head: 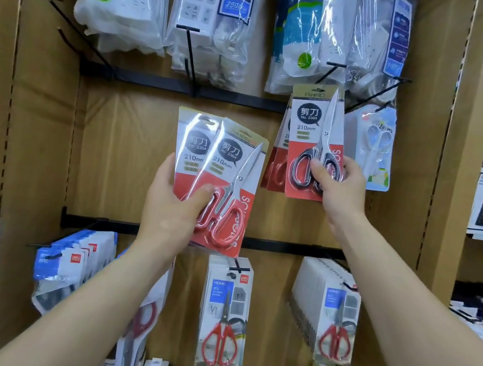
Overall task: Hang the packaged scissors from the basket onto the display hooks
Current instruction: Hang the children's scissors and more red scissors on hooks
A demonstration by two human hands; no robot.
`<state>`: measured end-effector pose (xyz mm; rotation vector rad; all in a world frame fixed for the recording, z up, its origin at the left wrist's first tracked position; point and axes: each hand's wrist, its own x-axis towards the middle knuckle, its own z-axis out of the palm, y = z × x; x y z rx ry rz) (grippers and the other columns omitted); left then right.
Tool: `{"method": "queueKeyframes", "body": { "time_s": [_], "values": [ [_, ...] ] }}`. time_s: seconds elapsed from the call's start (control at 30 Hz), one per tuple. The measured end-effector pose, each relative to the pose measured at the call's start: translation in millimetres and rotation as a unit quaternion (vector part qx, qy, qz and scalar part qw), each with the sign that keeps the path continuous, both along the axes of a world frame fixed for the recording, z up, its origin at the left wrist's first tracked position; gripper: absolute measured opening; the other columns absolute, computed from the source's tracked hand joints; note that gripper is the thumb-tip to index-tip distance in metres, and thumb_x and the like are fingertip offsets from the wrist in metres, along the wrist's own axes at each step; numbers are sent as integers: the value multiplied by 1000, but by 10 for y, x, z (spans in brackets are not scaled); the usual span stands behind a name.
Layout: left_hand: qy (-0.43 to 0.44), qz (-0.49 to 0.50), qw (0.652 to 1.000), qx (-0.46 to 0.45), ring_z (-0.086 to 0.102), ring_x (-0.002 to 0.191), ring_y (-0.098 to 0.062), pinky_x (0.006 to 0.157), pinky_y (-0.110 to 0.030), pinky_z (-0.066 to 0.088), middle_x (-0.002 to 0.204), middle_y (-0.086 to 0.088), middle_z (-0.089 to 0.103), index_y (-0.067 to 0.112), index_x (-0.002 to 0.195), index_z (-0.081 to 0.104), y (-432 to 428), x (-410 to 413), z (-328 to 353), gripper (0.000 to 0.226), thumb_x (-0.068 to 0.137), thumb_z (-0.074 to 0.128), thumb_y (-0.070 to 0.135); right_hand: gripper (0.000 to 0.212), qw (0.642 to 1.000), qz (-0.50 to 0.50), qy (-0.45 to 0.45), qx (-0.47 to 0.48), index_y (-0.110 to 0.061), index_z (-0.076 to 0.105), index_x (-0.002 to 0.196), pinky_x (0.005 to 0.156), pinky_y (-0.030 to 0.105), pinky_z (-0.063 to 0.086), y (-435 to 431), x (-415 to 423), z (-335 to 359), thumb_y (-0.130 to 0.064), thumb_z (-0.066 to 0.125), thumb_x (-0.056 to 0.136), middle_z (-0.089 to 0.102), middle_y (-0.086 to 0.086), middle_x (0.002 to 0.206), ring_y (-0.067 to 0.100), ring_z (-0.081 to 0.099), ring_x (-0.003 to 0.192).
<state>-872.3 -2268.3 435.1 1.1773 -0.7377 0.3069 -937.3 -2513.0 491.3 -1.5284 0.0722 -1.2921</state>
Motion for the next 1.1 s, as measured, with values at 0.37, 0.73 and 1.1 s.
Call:
{"method": "queueKeyframes", "body": {
  "time_s": [0.37, 0.73, 1.1],
  "values": [
    [4, 6, 1000, 2, 78, 94, -18, 81, -47, 65, 110, 6, 76, 32, 131, 55, 32, 28, 1, 41, 96, 73, 23, 28, 1000, -11, 8, 10, -18, 62, 116, 75, 24, 59, -38, 87, 207, -28, 76, 93, 74, -5, 104, 9, 74, 91],
    [2, 12, 1000, 8, 78, 94, -19, 81, -48, 65, 110, 4, 76, 35, 124, 57, 68, 34, 13, 36, 95, 75, 24, 30, 996, -44, 76, 16, -12, 70, 108, 71, 30, 59, -130, 278, 394, -37, 76, 92, 74, -2, 90, 12, 71, 81],
    [-11, 25, 1000, 8, 77, 91, -12, 81, -39, 65, 105, 8, 77, 33, 122, 59, 21, -4, -44, 36, 94, 76, 18, 39, 965, 132, 217, -72, -23, 62, 123, 70, 33, 58, 800, -101, -458, -50, 65, 95, 72, -2, 110, 17, 73, 90]
  ]
}}
